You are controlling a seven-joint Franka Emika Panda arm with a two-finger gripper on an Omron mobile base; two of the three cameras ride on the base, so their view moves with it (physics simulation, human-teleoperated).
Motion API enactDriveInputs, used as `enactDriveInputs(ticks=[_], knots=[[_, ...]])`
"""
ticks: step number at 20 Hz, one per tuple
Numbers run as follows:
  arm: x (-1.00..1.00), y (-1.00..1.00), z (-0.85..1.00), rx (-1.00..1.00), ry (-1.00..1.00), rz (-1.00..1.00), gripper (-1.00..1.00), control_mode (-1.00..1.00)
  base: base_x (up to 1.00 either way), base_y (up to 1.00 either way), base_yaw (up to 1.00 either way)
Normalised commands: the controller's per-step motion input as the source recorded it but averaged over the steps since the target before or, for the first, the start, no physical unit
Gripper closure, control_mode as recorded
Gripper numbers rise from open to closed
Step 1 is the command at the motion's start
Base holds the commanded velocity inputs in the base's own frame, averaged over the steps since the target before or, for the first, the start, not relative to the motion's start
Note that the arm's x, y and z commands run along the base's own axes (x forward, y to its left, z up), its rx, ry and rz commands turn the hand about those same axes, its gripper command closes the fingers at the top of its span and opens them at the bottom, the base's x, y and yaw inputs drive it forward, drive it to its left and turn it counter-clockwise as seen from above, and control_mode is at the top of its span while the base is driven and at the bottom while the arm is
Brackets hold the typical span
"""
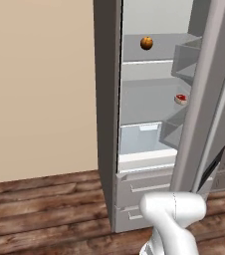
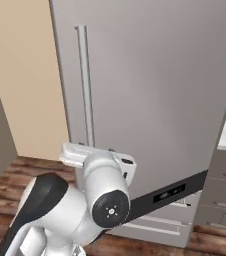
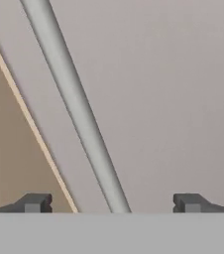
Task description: Open the fridge, remove the orange, lemon, and steak, and place them on any counter.
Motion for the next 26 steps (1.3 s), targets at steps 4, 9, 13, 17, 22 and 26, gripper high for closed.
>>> enactDriveInputs(ticks=[4, 9, 13, 17, 22, 26], knots=[[-0.61, -0.19, 0.48, -0.01, -0.31, 0.02, -1.0, -1.0, 0.0, 0.0, 0.0], [-0.26, 0.42, 0.23, -0.06, -0.25, -0.04, -1.0, -1.0, 0.0, 0.0, 0.0], [0.12, 0.93, 0.0, -0.09, 0.0, -0.24, -1.0, -1.0, 0.0, 0.0, 0.0], [0.18, 0.94, 0.0, -0.12, 0.01, -0.24, -1.0, -1.0, 0.0, 0.0, 0.0], [0.01, 0.55, 0.01, -0.02, 0.1, -0.32, -1.0, -1.0, 0.0, 0.0, 0.0], [0.0, 0.4, 0.0, 0.0, 0.24, -0.39, -1.0, -1.0, 0.0, 0.0, 0.0]])
